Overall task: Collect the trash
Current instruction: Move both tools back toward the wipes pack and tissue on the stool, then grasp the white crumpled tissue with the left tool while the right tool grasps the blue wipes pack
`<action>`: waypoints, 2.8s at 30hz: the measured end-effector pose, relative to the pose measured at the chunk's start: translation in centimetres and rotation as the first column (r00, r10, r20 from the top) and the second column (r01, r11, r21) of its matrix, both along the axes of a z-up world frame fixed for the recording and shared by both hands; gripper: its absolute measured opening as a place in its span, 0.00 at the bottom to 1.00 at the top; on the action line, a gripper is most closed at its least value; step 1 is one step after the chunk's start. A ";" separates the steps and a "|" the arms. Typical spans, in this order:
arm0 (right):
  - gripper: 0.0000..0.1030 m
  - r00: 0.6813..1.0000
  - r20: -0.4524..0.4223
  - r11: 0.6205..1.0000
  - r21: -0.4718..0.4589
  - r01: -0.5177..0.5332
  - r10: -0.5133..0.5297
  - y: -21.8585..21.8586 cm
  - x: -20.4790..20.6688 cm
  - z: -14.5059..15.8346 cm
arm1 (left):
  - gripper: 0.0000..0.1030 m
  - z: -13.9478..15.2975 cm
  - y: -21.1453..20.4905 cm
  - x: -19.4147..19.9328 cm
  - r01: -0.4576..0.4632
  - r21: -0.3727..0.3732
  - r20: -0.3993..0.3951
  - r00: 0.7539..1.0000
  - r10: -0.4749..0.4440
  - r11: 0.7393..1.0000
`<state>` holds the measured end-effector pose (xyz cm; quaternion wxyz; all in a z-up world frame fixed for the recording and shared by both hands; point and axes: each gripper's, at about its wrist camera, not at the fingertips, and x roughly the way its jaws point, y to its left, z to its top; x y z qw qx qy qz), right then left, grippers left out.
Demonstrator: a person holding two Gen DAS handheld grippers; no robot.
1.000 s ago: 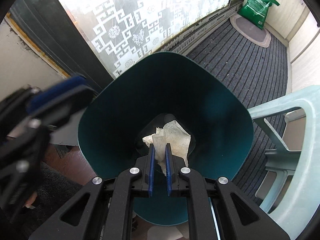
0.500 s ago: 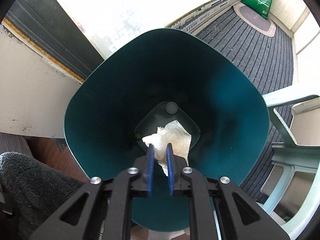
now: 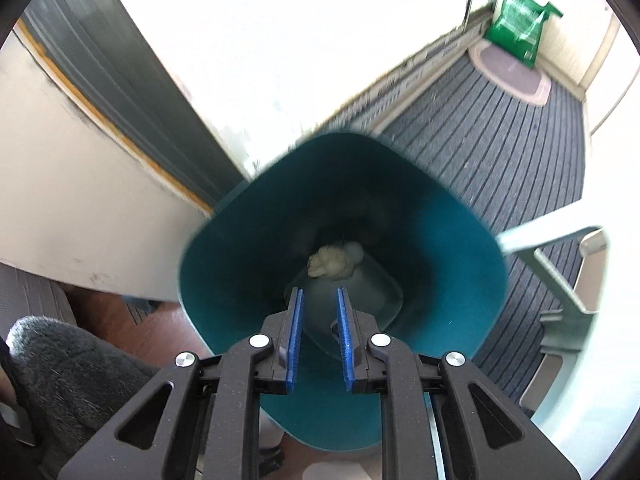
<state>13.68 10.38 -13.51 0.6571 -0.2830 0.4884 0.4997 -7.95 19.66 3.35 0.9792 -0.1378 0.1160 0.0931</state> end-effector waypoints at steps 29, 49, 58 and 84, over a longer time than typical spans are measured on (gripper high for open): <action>0.15 0.923 0.203 0.873 0.438 0.213 -0.328 -17.8 6.6 15.7 | 0.32 1.4 -7.3 4.7 0.140 0.017 0.020 0.990 -0.140 0.990; 0.48 0.869 0.403 0.932 0.330 0.153 -0.286 -24.6 7.7 10.9 | 0.49 0.7 -12.3 14.1 0.220 -0.013 -0.214 0.952 -0.217 0.975; 0.48 0.817 0.524 0.953 0.289 0.095 -0.241 -24.5 7.3 9.5 | 0.49 2.0 -12.7 19.8 0.279 -0.075 -0.310 0.906 -0.289 0.957; 0.28 0.831 0.516 0.948 0.315 0.040 -0.207 -24.8 7.6 8.8 | 0.44 -1.3 -18.2 32.3 0.417 -0.067 -0.595 0.713 -0.372 0.907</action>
